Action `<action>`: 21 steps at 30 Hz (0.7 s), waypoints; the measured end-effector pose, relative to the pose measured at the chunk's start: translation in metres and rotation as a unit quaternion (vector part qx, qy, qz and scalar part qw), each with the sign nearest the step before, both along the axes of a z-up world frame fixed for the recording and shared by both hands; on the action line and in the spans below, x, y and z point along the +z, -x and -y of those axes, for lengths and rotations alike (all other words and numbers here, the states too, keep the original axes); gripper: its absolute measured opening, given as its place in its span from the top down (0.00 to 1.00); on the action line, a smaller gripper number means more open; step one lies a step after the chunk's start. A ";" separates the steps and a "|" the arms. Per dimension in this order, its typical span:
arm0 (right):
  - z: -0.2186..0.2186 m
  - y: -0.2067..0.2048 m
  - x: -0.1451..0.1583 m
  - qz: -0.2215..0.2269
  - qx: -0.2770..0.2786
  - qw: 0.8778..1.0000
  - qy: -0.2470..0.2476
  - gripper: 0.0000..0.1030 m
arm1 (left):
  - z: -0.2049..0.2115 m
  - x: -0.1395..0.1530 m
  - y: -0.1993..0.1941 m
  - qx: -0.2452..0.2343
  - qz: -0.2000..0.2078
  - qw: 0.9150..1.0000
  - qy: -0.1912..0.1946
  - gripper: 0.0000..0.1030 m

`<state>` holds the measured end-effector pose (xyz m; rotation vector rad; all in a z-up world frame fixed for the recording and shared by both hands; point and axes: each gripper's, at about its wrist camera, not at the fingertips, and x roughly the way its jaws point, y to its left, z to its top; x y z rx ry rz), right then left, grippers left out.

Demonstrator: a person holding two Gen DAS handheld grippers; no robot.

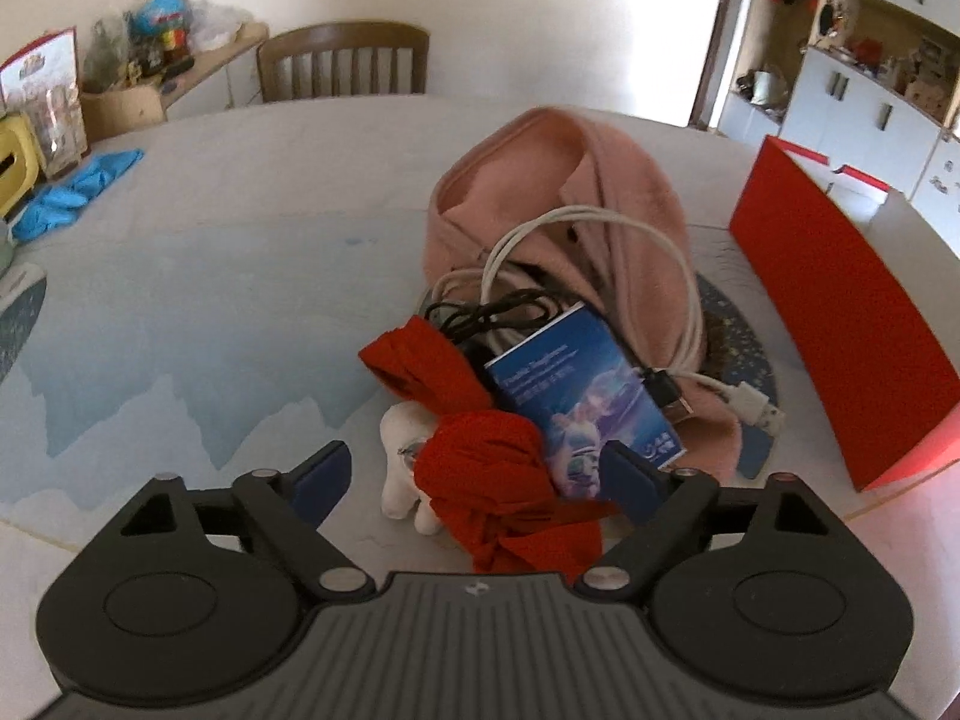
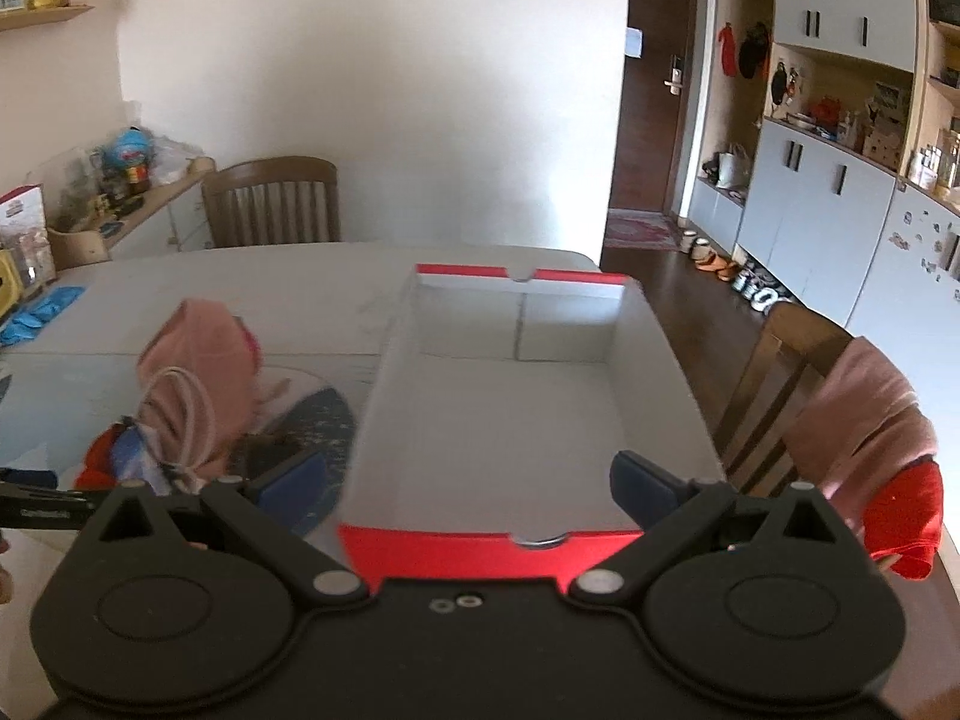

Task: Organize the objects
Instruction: 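Reach the left gripper down to the red cloth on the pile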

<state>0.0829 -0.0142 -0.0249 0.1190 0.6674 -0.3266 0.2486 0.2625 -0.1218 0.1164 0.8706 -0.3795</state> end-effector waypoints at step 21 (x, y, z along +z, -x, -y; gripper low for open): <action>0.115 -0.028 -0.029 -0.065 -0.040 0.997 0.020 0.12 | 0.008 -0.010 -0.007 0.071 -0.037 0.997 0.020 0.58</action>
